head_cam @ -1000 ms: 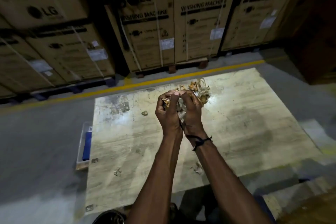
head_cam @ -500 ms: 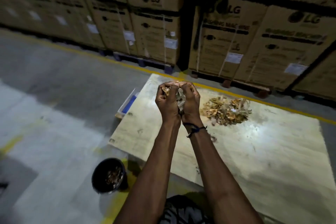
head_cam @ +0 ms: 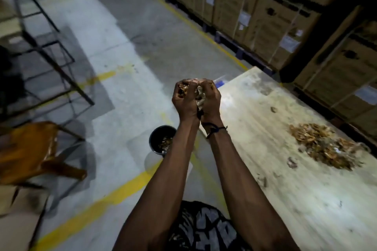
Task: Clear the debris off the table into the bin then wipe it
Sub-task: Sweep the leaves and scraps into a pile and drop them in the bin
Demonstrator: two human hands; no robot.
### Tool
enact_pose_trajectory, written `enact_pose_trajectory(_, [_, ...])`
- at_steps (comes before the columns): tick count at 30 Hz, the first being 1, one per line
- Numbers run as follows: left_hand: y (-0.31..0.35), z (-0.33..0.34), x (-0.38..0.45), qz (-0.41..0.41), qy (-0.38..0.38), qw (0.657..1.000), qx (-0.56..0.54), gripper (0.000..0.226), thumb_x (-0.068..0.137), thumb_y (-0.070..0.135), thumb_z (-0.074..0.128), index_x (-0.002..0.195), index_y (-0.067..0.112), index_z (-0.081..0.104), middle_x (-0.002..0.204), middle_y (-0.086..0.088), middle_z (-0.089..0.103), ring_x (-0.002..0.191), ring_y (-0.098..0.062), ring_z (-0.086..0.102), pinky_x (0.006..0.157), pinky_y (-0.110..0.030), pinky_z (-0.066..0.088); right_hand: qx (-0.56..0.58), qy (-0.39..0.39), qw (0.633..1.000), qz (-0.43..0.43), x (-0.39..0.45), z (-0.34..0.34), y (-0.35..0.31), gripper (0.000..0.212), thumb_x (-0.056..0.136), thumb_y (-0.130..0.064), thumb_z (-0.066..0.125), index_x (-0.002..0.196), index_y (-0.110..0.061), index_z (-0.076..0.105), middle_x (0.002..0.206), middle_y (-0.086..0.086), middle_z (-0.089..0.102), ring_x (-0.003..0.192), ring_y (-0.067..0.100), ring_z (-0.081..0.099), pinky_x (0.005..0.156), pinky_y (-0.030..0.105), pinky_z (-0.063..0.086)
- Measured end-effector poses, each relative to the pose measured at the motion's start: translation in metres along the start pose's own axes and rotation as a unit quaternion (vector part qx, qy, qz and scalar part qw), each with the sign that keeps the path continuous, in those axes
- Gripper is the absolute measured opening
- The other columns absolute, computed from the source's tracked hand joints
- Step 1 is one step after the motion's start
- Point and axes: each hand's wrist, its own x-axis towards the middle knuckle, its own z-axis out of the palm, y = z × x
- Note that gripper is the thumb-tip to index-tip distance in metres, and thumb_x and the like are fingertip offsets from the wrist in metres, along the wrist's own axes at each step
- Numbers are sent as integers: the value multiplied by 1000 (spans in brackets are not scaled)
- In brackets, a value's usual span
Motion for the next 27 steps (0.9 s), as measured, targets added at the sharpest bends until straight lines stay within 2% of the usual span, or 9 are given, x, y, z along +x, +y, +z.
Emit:
enact_pose_trajectory(3, [23, -50, 30, -1, 45, 999, 0, 16, 89, -3, 70, 86, 12, 66, 82, 2, 72, 79, -17, 67, 77, -32, 56, 1, -24, 999, 22, -12, 50, 32, 7, 79, -20, 66, 81, -13, 65, 72, -5, 69, 70, 10, 64, 69, 25, 52])
enact_pose_trajectory(5, [40, -86, 50, -8, 65, 998, -15, 12, 82, 7, 76, 84, 15, 69, 85, -1, 73, 82, -22, 67, 80, -36, 55, 13, -42, 998, 40, -21, 89, 59, 5, 82, -17, 65, 80, -13, 67, 73, -2, 70, 71, 13, 65, 70, 26, 52])
enact_pose_trajectory(8, [59, -143, 80, -18, 92, 995, -34, 11, 76, 15, 81, 79, 21, 72, 87, -4, 72, 87, -28, 65, 85, -42, 53, -3, -46, 997, 61, -33, 138, 104, 13, 92, -5, 63, 80, -10, 64, 68, -6, 70, 67, 8, 66, 67, 22, 53])
enact_pose_trajectory(13, [77, -219, 121, -63, 119, 990, -38, 16, 80, 4, 79, 79, 18, 70, 84, -2, 72, 82, -25, 66, 80, -37, 54, -21, -40, 994, 100, -47, 196, 172, 7, 84, -17, 65, 81, -10, 65, 84, 12, 65, 77, 21, 64, 73, 28, 52])
enact_pose_trajectory(15, [80, -236, 132, -80, 126, 988, -28, 21, 88, -7, 72, 82, 13, 67, 81, 1, 72, 76, -19, 68, 74, -33, 56, -8, -23, 993, 120, -47, 210, 191, 9, 90, -11, 64, 81, -9, 64, 81, 11, 64, 75, 19, 65, 72, 28, 51])
enact_pose_trajectory(18, [73, -250, 148, -110, 131, 985, -12, 22, 91, -10, 69, 84, 11, 66, 82, 2, 72, 76, -17, 68, 73, -31, 57, 9, -1, 989, 146, -41, 220, 210, 20, 98, 0, 58, 80, -8, 63, 77, 7, 69, 73, 19, 68, 72, 26, 54])
enact_pose_trajectory(22, [52, -254, 172, -165, 138, 977, 4, 23, 90, -11, 68, 84, 11, 65, 78, 2, 72, 71, -15, 68, 70, -28, 56, 4, 45, 986, 158, -18, 220, 230, 18, 97, -2, 60, 81, -7, 65, 83, 12, 73, 80, 26, 71, 77, 28, 56])
enact_pose_trajectory(27, [21, -254, 209, -213, 148, 965, 38, 20, 92, -8, 67, 85, 10, 64, 73, 1, 70, 61, -10, 67, 61, -24, 56, -54, 86, 979, 174, 24, 213, 263, 21, 100, -2, 58, 81, -7, 66, 74, 5, 72, 69, 18, 69, 69, 26, 54])
